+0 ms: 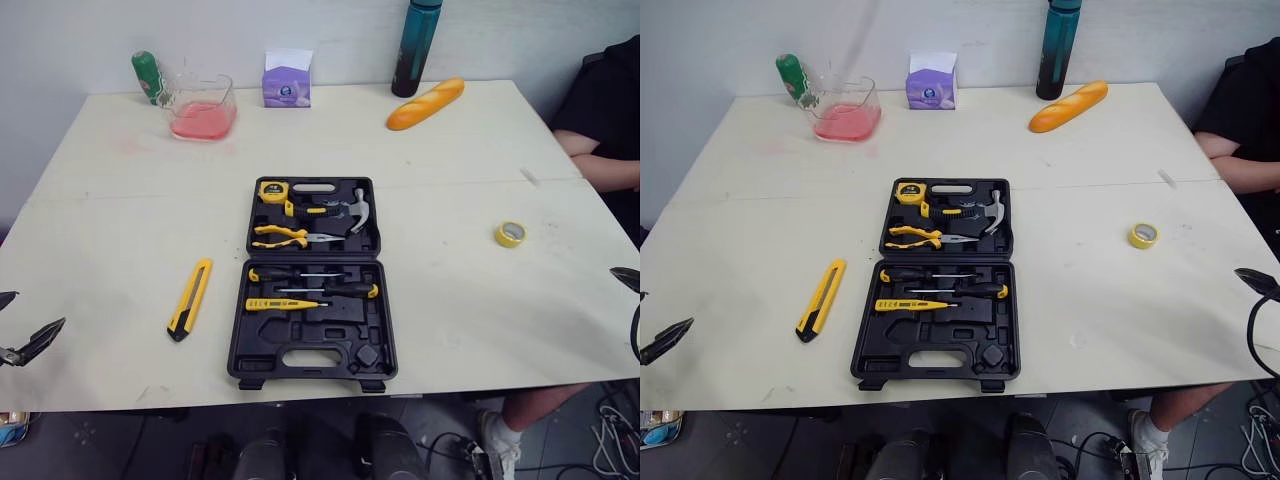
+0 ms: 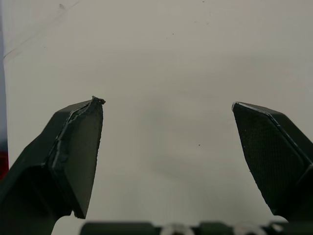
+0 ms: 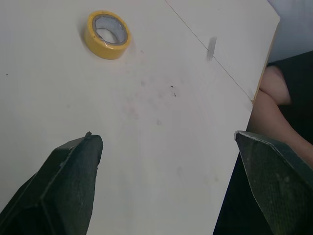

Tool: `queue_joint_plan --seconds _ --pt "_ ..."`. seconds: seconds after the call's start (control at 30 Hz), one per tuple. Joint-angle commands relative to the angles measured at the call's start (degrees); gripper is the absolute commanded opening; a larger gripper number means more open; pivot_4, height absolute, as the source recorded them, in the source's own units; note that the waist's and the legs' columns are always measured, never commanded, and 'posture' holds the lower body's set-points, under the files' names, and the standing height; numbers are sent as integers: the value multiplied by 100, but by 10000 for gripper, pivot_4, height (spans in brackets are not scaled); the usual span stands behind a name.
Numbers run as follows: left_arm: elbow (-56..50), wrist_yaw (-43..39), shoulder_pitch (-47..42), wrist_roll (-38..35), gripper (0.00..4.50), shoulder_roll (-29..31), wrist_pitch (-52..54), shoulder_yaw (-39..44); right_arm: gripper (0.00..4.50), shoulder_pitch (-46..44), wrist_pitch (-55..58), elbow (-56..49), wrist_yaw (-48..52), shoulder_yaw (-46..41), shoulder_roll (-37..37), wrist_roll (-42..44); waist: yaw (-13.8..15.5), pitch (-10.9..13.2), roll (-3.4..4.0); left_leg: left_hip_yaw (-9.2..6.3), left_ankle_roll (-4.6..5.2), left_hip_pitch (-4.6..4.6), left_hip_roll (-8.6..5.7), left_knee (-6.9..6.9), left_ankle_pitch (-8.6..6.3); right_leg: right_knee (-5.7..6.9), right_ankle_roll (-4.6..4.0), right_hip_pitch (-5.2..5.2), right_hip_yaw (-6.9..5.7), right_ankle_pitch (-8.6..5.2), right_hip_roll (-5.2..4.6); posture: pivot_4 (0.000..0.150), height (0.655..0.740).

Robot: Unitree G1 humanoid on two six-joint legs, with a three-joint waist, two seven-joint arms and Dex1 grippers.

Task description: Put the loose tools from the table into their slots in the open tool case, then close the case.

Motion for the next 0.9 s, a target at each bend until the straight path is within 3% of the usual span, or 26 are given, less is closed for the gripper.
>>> queue_joint_plan --seconds 0.03,0.2,0.43,0.6,0.7,0.9 --pt "-109 -72 36 -179 44337 90 9 193 45000 -98 -137 -157 150 -112 47 238 -19 0 0 1 0 0 0 0 0 0 0 -1 1 0 0 1500 7400" --pt "-565 -164 70 -324 44337 100 278 159 45000 -143 -35 -710 852 -233 488 885 -64 0 0 3 2 1 5 0 -1 0 0 0 -1 0 3 1500 7400" --pt "-1950 -86 126 -835 44337 59 1693 176 45000 -201 183 -1359 1604 -192 1065 1546 -62 2 2 12 6 3 7 0 -1 9 1 -1 1 1 4 1500 7400" --pt "-2901 112 199 -811 44337 222 2548 167 45000 -201 349 -1941 1870 -109 1427 1824 -59 4 4 15 7 4 6 3 -2 14 2 0 3 1 5 1500 7400" --pt "-4041 797 151 -1153 44337 287 4234 136 45000 -160 853 -2814 2060 195 1819 2104 -55 4 3 15 7 4 9 3 -1 19 2 1 6 1 8 1500 7400" --pt "-5573 2216 -432 -1995 44337 -343 6455 -19 45000 -202 1441 -3978 1971 668 2391 2230 -19 9 10 15 6 10 10 2 -1 29 2 3 27 1 9 1500 7400"
